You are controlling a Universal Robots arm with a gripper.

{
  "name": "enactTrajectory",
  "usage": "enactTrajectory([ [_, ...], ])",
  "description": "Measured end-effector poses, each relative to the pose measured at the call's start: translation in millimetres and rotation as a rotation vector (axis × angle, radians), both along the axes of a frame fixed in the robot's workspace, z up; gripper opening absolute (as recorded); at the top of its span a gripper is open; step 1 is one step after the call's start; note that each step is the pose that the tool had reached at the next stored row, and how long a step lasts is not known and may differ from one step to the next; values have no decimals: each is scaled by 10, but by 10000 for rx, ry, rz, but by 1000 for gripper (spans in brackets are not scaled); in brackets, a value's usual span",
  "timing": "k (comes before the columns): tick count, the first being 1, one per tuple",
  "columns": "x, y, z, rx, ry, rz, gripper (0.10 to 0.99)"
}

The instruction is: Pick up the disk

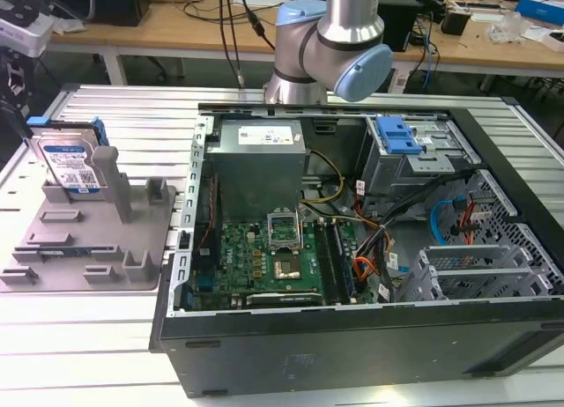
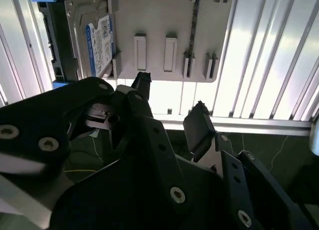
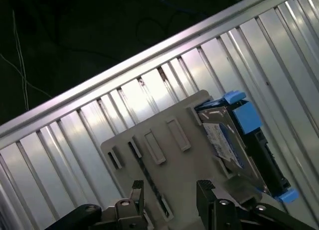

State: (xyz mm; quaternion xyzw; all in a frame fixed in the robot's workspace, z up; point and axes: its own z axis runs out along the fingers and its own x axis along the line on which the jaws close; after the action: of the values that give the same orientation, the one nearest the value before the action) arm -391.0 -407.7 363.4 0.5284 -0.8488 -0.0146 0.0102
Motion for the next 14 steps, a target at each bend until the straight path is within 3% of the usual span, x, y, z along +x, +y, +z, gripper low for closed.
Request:
enactTrajectory([
  [7, 0, 0, -9, -10, -34, 1426, 541],
  [14, 0, 0, -25, -65, -104, 2715, 541],
])
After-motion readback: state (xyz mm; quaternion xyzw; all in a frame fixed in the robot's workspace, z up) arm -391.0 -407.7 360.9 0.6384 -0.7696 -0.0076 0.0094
